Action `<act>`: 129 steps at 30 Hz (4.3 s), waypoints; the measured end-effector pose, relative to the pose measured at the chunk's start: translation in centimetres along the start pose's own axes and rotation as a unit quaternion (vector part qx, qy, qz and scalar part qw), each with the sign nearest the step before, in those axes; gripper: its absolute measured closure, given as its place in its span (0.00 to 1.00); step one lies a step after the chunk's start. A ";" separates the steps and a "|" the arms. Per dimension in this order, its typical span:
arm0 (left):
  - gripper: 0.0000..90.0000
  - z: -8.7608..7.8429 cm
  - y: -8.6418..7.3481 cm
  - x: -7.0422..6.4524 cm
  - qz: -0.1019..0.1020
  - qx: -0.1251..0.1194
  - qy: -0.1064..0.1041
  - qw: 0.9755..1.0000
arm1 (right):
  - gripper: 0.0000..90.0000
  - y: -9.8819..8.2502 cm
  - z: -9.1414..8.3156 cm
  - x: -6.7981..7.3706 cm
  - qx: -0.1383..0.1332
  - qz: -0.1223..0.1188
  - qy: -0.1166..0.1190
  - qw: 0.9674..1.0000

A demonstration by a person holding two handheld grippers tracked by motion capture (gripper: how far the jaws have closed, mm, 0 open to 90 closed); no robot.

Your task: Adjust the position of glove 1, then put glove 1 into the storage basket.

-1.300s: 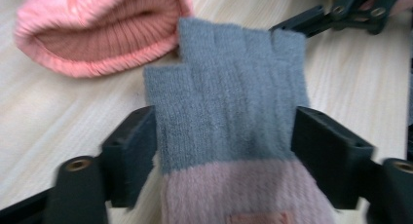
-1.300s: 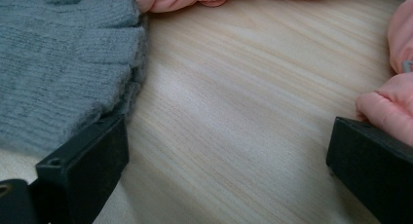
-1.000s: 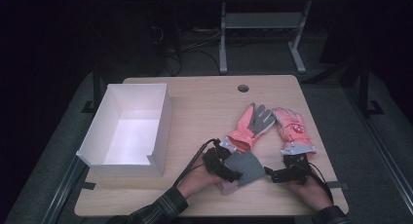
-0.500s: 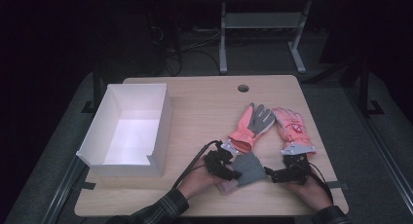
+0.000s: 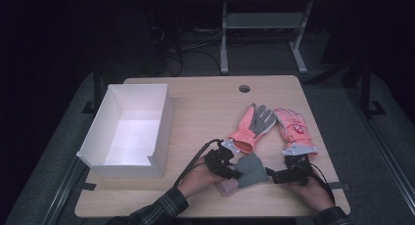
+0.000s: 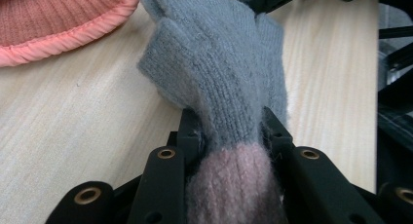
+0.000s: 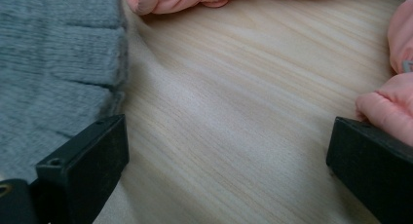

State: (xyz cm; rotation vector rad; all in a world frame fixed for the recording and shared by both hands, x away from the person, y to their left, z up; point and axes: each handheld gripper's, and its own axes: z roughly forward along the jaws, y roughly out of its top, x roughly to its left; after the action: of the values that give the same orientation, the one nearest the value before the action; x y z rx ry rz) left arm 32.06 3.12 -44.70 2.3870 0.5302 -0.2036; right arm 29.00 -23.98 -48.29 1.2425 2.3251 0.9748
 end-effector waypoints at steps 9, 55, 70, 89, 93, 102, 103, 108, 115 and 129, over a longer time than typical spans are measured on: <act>0.76 -2.4 0.6 0.2 -0.005 -0.026 -0.009 1.000 | 0.01 0.0 0.0 0.0 0.000 0.000 0.000 1.000; 0.76 -22.4 2.1 3.2 -0.075 -0.145 0.130 0.978 | 0.01 0.0 0.0 0.0 0.001 0.001 -0.001 1.000; 0.76 -27.9 -2.1 6.1 -0.136 -0.166 0.212 0.953 | 0.01 -0.1 -0.1 0.0 -0.001 0.003 -0.003 1.000; 0.76 -29.1 -9.3 10.6 -0.241 -0.186 0.276 0.912 | 0.01 -0.1 -0.1 0.0 -0.001 0.002 -0.003 1.000; 0.76 -29.1 -10.3 11.3 -0.253 -0.179 0.287 0.906 | 0.01 -0.1 -0.1 0.0 -0.001 0.003 -0.002 1.000; 0.76 -27.3 -12.0 13.3 -0.277 -0.151 0.312 0.896 | 0.01 -0.1 -0.1 0.0 -0.001 0.003 -0.002 1.000; 0.76 -27.1 -12.2 13.6 -0.281 -0.147 0.312 0.896 | 0.01 -0.1 -0.1 0.0 -0.001 0.003 -0.002 1.000; 0.75 -25.8 -13.4 14.8 -0.296 -0.130 0.320 0.891 | 0.01 -0.1 -0.1 0.0 -0.001 0.002 -0.002 1.000; 0.75 -24.0 -14.5 16.1 -0.309 -0.105 0.323 0.888 | 0.01 -0.1 -0.1 0.0 -0.001 0.002 -0.002 1.000; 0.60 -21.8 -15.2 17.3 -0.325 -0.064 0.327 0.885 | 0.01 -0.1 -0.1 0.0 -0.001 0.002 -0.002 1.000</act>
State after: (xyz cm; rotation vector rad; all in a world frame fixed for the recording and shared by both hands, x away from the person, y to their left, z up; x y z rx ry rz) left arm 41.37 33.29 -41.81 2.0232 1.6011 0.3621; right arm 28.92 -24.03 -48.31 1.2477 2.3179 0.9754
